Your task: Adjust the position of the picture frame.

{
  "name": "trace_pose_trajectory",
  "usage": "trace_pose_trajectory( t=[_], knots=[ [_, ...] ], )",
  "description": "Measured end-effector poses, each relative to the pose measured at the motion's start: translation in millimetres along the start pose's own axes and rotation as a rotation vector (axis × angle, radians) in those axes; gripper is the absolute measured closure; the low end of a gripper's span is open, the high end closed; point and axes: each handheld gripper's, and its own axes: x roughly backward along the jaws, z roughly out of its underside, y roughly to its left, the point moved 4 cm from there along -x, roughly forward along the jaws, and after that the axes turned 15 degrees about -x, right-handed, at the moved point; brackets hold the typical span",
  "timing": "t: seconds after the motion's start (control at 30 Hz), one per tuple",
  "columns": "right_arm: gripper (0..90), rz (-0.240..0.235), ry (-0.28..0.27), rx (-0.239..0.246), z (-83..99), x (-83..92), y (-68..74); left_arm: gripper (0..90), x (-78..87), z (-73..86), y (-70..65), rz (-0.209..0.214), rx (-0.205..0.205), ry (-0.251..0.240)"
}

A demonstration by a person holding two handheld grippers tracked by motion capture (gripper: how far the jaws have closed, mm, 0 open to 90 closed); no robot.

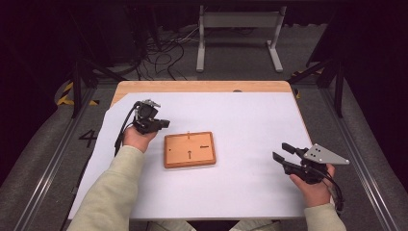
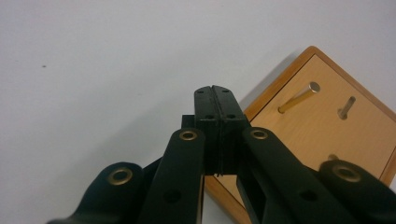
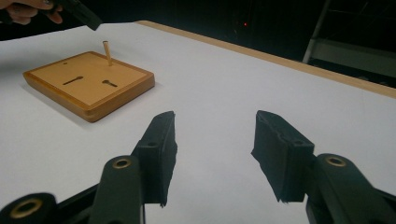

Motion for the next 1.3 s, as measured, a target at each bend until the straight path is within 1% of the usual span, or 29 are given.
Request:
trace_pose_trajectory(
  t=[0.07,0.1,0.13,0.17,0.2,0.23,0.27,0.3,0.37,0.43,0.47,0.5,0.53,0.57,0.67,0.7,0.73,0.8,0.9,0.93,0.97,1.0,1.03,1.07,1.13,1.17,1.2,1.27,1.3],
  knots=[
    [49.0,-0.009,0.001,0.000,0.2,0.9,2.5,89.6,-8.4,-1.8,4.2,-0.003,-0.007,0.022],
    [48.9,-0.009,0.005,0.004,0.2,1.5,3.4,89.7,-14.4,-1.7,5.8,0.010,0.004,0.039],
    [48.9,-0.015,0.003,0.009,0.2,2.3,4.9,89.7,-20.3,-1.1,6.9,0.008,-0.004,0.065],
    [48.9,-0.015,0.003,0.009,0.2,2.3,4.9,89.7,-20.3,-1.1,6.9,0.008,-0.004,0.065],
    [48.9,-0.020,0.005,0.011,0.2,3.3,6.4,89.7,-25.2,0.4,8.0,0.007,-0.011,0.087],
    [48.7,-0.025,0.004,0.011,0.6,4.4,8.6,89.7,-28.3,1.7,8.7,0.010,-0.008,0.096],
    [48.6,-0.029,0.003,0.013,0.6,4.4,9.0,89.7,-32.4,4.6,9.8,0.023,0.001,0.110],
    [48.6,-0.029,0.003,0.013,0.6,4.4,9.0,89.7,-32.4,4.6,9.8,0.023,0.001,0.110],
    [48.4,-0.032,0.007,0.014,1.2,4.4,10.4,89.8,-37.5,8.4,9.7,0.045,0.002,0.133],
    [48.3,-0.035,0.011,0.017,1.4,4.3,11.9,89.9,-41.5,10.7,6.8,0.070,-0.016,0.154],
    [48.3,-0.037,0.011,0.017,1.2,4.3,12.5,90.0,-44.3,12.3,3.7,0.077,-0.035,0.184],
    [48.3,-0.038,0.011,0.017,1.2,4.2,12.8,90.0,-43.9,12.2,2.2,0.070,-0.046,0.180],
    [48.3,-0.038,0.011,0.017,1.2,4.2,12.8,90.0,-43.1,12.5,1.1,0.077,-0.039,0.181],
    [48.3,-0.039,0.012,0.017,1.1,4.2,13.3,90.0,-42.9,13.6,-0.2,0.095,-0.033,0.177],
    [48.2,-0.039,0.014,0.020,0.9,4.2,14.4,90.0,-39.8,19.2,-5.3,0.124,-0.022,0.163],
    [48.1,-0.042,0.016,0.020,0.9,4.1,14.8,90.0,-38.5,21.6,-7.7,0.133,-0.019,0.154],
    [48.1,-0.043,0.016,0.020,0.8,4.0,15.2,90.0,-37.0,24.5,-9.9,0.135,-0.026,0.146],
    [48.0,-0.047,0.017,0.020,0.6,3.5,15.9,90.0,-32.7,31.0,-18.1,0.156,-0.014,0.136],
    [47.9,-0.053,0.021,0.019,-0.1,2.4,17.4,90.0,-24.8,41.3,-31.3,0.167,-0.030,0.135],
    [47.9,-0.053,0.021,0.019,-0.1,2.4,17.4,89.9,-24.8,41.3,-31.3,0.167,-0.030,0.135],
    [47.9,-0.053,0.026,0.017,-0.2,2.1,18.0,89.9,-20.6,46.2,-37.0,0.165,-0.046,0.137],
    [47.9,-0.056,0.028,0.017,-0.3,1.2,19.0,89.9,-18.3,49.9,-41.4,0.170,-0.038,0.129],
    [47.9,-0.061,0.032,0.018,-0.4,0.7,19.9,89.9,-16.1,53.7,-45.8,0.184,-0.031,0.120],
    [47.9,-0.060,0.032,0.023,-0.6,0.1,20.6,89.9,-13.8,57.2,-49.1,0.195,-0.041,0.118],
    [47.9,-0.066,0.037,0.026,-0.8,-1.1,22.2,89.9,-8.9,61.9,-57.6,0.218,-0.057,0.139],
    [47.9,-0.069,0.038,0.027,-1.0,-1.7,23.1,89.9,-6.7,63.8,-62.1,0.222,-0.075,0.149],
    [47.9,-0.073,0.041,0.029,-1.0,-2.4,24.2,89.9,-4.9,66.0,-67.3,0.236,-0.087,0.158],
    [48.3,-0.080,0.052,0.034,-0.4,-4.1,26.7,89.9,-1.6,70.5,-77.8,0.256,-0.101,0.160],
    [48.6,-0.084,0.061,0.033,0.2,-5.0,27.7,89.9,-0.1,72.5,-81.9,0.265,-0.100,0.165]
  ],
)
